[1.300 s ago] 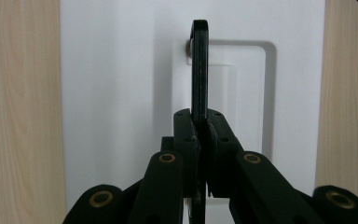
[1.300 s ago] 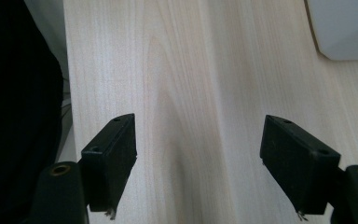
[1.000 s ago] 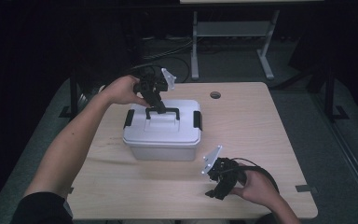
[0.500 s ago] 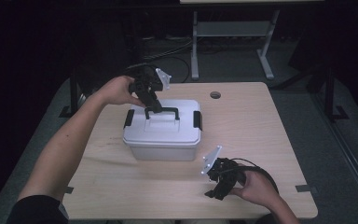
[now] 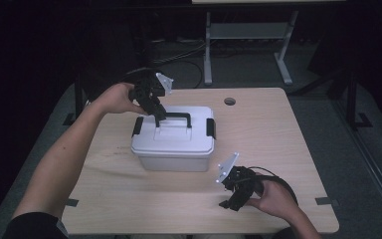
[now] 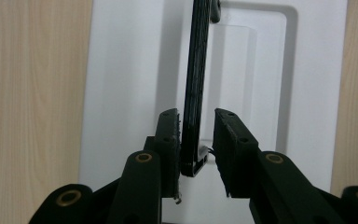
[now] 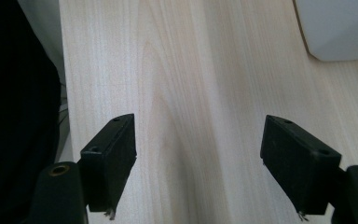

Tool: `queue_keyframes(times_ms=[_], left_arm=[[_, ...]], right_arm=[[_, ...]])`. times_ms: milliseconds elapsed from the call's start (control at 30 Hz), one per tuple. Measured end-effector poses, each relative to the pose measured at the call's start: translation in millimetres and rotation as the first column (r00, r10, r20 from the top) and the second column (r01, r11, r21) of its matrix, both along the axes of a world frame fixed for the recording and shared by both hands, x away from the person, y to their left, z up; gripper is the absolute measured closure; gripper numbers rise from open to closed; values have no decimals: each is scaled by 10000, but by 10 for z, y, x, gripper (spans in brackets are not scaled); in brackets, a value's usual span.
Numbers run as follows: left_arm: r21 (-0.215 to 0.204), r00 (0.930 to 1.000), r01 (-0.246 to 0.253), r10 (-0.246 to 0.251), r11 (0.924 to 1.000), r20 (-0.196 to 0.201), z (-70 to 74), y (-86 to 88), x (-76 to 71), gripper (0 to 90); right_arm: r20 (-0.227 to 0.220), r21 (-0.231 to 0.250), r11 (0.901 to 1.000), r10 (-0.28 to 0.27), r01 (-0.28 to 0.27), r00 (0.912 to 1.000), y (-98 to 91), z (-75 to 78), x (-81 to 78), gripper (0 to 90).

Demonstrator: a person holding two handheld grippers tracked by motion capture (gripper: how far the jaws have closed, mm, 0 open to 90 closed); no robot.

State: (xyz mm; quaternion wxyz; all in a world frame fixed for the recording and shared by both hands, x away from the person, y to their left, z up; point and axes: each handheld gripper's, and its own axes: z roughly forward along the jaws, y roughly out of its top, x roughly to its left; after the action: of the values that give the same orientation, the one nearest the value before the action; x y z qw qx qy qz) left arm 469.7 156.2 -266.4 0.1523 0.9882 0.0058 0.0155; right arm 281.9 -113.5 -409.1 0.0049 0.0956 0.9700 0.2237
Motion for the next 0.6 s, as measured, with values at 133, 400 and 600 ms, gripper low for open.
queue_keyframes(times_ms=[133, 400, 600], left_arm=[[14, 9999, -148, 148, 9999, -14, -1, 51, 6, 705], [-58, 9996, -286, 286, 9996, -40, -12, 135, 11, 697], [-127, 9988, -489, 488, 9987, -55, -27, 209, 0, 658]], right_arm=[[-8, 8, 10000, 1, -1, 10000, -2, -3, 5, 261], [-9, 48, 9999, -132, 132, 9999, -39, 11, 29, 260], [21, 4, 9998, -204, 204, 9998, -52, 30, 48, 258]])
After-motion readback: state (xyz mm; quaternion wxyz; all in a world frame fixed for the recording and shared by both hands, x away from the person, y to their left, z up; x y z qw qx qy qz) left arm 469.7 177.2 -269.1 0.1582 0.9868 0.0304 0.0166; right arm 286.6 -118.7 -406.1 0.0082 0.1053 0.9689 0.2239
